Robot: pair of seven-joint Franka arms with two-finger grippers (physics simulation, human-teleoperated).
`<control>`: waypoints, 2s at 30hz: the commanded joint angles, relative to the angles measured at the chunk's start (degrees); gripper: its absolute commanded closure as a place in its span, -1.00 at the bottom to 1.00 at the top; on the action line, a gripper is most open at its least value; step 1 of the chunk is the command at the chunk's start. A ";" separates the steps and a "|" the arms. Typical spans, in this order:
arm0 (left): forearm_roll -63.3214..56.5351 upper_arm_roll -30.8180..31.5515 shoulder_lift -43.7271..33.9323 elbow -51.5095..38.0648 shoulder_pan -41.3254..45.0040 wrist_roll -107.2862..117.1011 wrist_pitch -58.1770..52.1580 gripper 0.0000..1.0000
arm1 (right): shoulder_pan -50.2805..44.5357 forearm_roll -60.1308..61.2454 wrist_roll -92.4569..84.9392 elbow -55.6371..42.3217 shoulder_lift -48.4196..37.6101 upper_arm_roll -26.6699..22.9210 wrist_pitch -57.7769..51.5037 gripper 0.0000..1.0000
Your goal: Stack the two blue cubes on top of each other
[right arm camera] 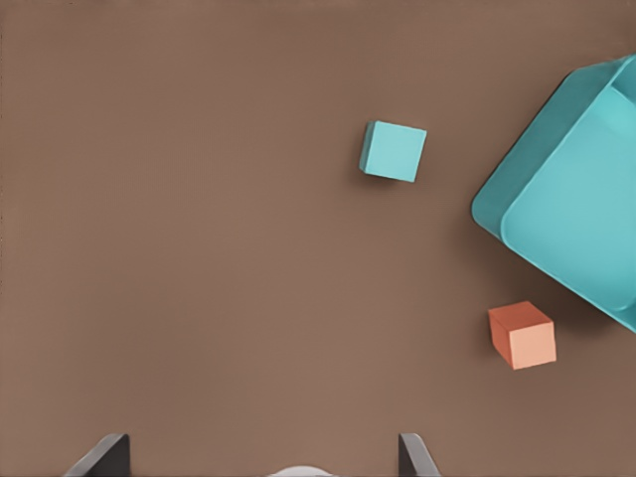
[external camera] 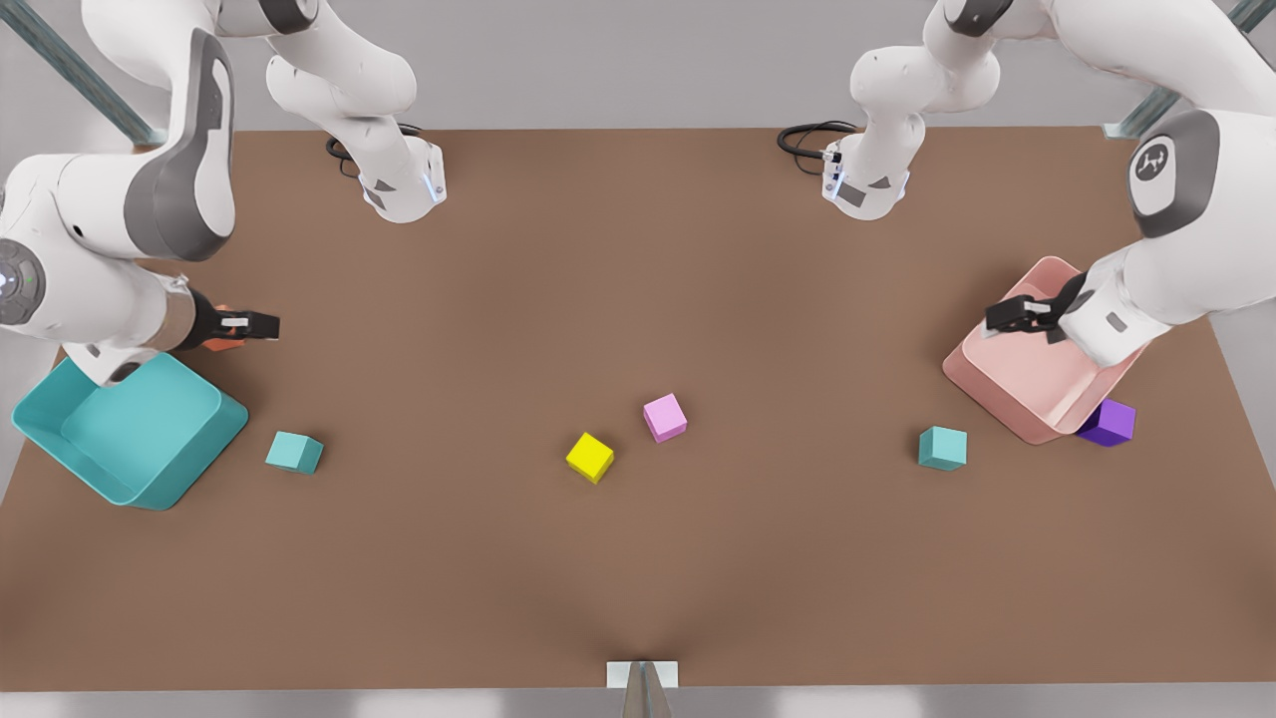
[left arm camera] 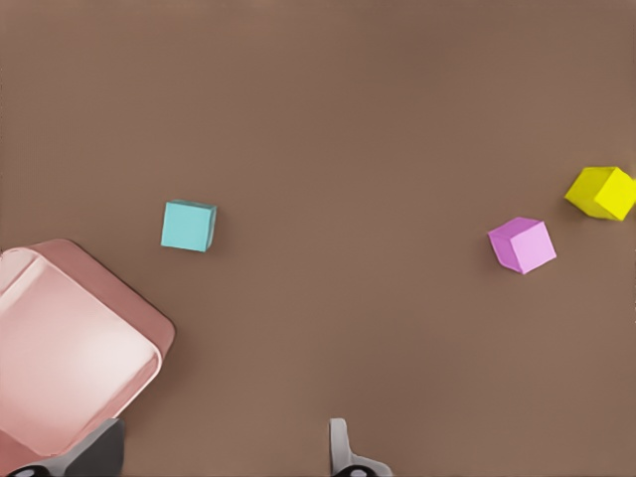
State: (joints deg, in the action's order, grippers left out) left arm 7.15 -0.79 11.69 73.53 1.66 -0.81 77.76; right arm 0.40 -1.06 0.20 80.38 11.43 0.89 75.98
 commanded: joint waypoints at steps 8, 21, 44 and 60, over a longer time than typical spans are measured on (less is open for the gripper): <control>-3.46 1.84 2.63 1.27 1.77 -0.86 8.90 -1.00 | 4.52 0.18 5.06 1.00 13.26 0.08 15.60 -1.00; -4.25 1.58 1.84 1.71 -1.75 0.54 5.48 -1.00 | 12.08 5.10 12.20 5.83 23.99 -0.36 25.88 -1.00; -7.77 1.67 5.62 4.08 -2.54 1.51 7.06 -1.00 | 12.95 5.02 7.01 14.27 27.15 -0.36 39.60 -1.00; -7.42 1.75 5.89 3.73 -3.07 0.72 6.62 -1.00 | 12.78 5.10 6.13 16.91 27.68 0.25 43.02 0.27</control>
State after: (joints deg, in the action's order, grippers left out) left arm -0.21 0.96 17.65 77.31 -1.41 0.31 84.71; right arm 13.18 4.46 7.27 97.34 39.19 1.13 118.45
